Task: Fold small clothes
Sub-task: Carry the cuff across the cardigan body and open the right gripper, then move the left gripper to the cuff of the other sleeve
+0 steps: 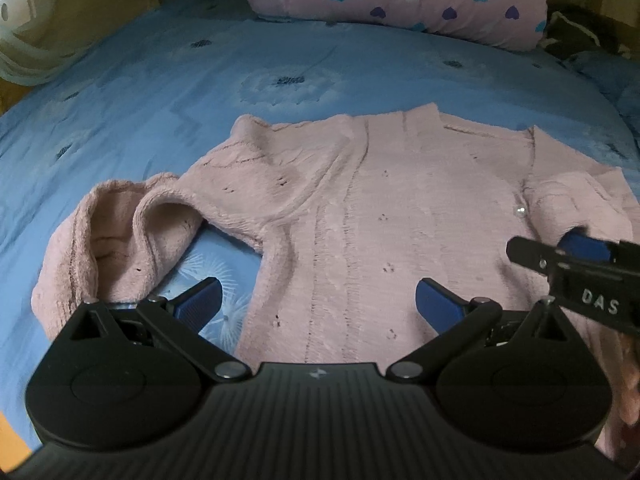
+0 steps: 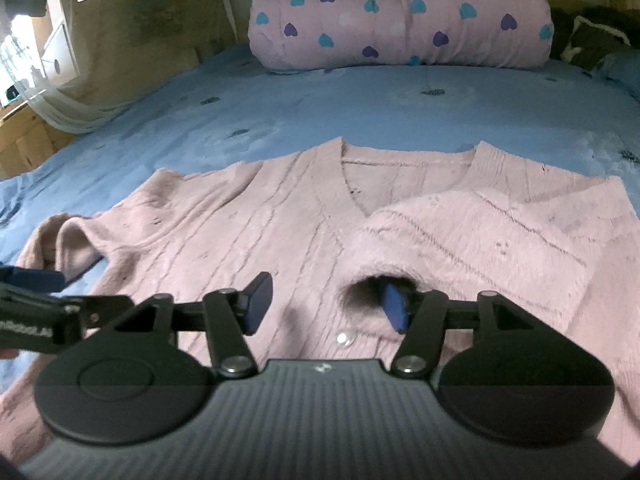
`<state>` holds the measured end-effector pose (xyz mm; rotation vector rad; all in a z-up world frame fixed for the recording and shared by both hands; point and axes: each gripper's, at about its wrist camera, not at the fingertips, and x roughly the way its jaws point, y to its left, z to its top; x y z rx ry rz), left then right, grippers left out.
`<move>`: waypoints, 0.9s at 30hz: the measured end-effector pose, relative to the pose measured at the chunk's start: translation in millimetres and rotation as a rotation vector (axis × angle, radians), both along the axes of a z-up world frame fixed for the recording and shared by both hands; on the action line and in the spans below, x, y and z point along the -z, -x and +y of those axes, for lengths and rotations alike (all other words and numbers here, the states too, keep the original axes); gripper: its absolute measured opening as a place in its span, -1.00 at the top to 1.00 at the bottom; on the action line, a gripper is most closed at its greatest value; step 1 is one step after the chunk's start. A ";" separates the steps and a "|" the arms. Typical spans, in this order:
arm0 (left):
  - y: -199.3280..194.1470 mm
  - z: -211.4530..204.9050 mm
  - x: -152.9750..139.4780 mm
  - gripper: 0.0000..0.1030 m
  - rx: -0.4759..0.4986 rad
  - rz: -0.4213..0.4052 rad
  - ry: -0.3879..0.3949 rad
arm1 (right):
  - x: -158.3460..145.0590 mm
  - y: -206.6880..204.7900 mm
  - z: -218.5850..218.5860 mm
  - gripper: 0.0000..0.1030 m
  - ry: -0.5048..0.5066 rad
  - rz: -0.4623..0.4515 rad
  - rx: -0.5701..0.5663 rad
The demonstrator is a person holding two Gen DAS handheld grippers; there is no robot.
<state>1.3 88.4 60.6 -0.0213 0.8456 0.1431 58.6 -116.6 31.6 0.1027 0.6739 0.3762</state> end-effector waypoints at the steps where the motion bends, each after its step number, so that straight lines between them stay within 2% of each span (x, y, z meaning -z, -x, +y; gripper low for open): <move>1: 1.4 -1.1 -1.4 -1.00 0.003 -0.003 -0.001 | -1.2 3.1 -0.9 -0.16 -0.009 0.008 0.001; 10: 5.6 -19.7 -17.3 -1.00 0.048 -0.028 -0.020 | -16.5 39.3 -35.6 -0.17 -0.097 0.059 0.000; 15: 0.8 -44.6 -29.8 -1.00 0.105 -0.047 -0.001 | -34.8 50.5 -65.0 -0.17 -0.082 0.005 0.013; 21: -8.0 -88.5 -33.9 -1.00 0.185 -0.059 0.004 | -48.6 34.4 -104.9 -0.17 -0.012 -0.073 0.152; 23: -10.0 -105.4 -34.0 -1.00 0.214 -0.072 0.007 | -47.2 27.2 -119.0 -0.17 -0.040 -0.076 0.183; 27: -14.6 -141.3 -32.5 -1.00 0.275 -0.104 0.007 | -39.6 19.5 -154.1 -0.17 -0.170 -0.072 0.257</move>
